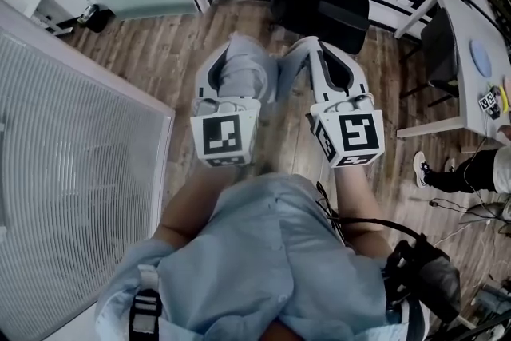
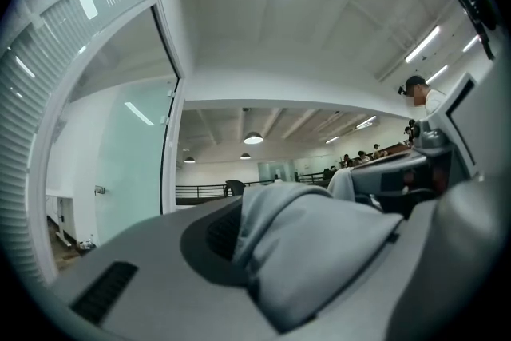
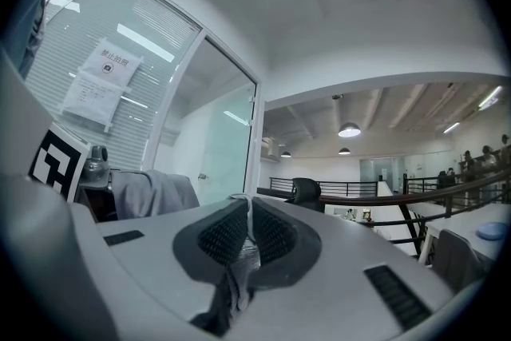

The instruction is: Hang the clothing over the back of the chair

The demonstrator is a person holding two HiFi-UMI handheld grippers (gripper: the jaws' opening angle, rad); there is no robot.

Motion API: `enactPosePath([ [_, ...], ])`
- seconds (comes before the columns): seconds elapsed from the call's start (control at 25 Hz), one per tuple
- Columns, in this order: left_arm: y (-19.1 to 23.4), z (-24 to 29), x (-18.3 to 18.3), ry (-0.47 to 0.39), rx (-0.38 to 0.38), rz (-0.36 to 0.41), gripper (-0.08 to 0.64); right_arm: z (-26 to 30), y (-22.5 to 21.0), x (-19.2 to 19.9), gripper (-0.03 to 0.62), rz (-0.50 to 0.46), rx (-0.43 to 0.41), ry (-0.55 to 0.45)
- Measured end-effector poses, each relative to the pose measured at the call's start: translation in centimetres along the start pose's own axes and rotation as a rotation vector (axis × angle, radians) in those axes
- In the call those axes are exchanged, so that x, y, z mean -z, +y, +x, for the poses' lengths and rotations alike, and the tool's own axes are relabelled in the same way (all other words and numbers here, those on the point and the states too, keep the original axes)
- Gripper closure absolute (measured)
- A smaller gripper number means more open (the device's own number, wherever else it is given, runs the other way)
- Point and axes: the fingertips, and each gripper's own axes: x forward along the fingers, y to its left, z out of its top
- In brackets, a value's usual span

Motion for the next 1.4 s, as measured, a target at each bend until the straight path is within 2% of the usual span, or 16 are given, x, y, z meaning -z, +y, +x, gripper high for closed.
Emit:
enactPosePath([
  [0.32, 1.6, 5.3, 2.7, 0.044, 0.007, -0.010, 0.526, 5.5, -2.0, 1.3, 0.575, 0.003, -0.012, 0.018],
  [0.64, 3.8, 15.3, 4.8, 0.082, -0.028, 0.002, 0.526, 14.9, -7.1, 3.2, 0.575, 0.040, -0.058, 0.032],
  [0.88, 6.1, 22.9, 4.5, 0.095, -0.058, 0.030, 0.526, 22.5, -11.0, 2.9, 0.574, 0.057, -0.097, 0.019],
  [1.16, 8.8, 29.9, 3.8, 0.070, -0.106, 0.031, 0.526, 29.7, -14.3, 1.9, 0.575, 0.036, -0.141, -0.015],
  [1.4, 11.7, 34.0, 3.6, 0.068, -0.150, 0.009, 0.526, 34.8, -15.0, 1.2, 0.575, 0.023, -0.181, -0.027],
])
